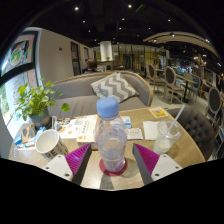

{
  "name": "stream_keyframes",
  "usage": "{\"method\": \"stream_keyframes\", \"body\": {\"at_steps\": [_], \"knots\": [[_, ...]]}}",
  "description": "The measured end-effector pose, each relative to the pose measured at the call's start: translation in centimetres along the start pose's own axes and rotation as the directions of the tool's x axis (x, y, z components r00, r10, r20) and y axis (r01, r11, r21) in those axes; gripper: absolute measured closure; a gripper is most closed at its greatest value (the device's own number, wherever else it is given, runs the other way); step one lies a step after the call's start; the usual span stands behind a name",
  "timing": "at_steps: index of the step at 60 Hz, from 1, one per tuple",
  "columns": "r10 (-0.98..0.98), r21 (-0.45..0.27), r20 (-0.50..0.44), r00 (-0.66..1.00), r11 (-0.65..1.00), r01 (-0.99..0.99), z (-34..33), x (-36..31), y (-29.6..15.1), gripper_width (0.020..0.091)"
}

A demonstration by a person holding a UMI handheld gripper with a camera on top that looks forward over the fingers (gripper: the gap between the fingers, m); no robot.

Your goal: Pour water

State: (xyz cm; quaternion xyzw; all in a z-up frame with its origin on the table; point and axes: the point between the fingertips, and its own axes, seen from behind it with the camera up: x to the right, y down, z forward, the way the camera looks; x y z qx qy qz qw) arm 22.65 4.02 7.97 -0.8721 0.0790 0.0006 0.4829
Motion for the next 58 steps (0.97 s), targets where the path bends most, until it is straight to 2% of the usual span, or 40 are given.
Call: {"method": "stream_keyframes", "body": {"at_steps": [2,33,58], "knots": [[-0.006,-0.007,-0.007,1.0,1.0,0.006,-1.1,-0.1,0.0,0.0241],[-0.027,-0.093,-0.055,0.998,0.995,0.022,-25.8,-8.6,1.3,0.0254],[-0.066,-0.096,-0.052,0.996,0.994,0.061,-31.3,-11.4,2.9,0.0249]]}}
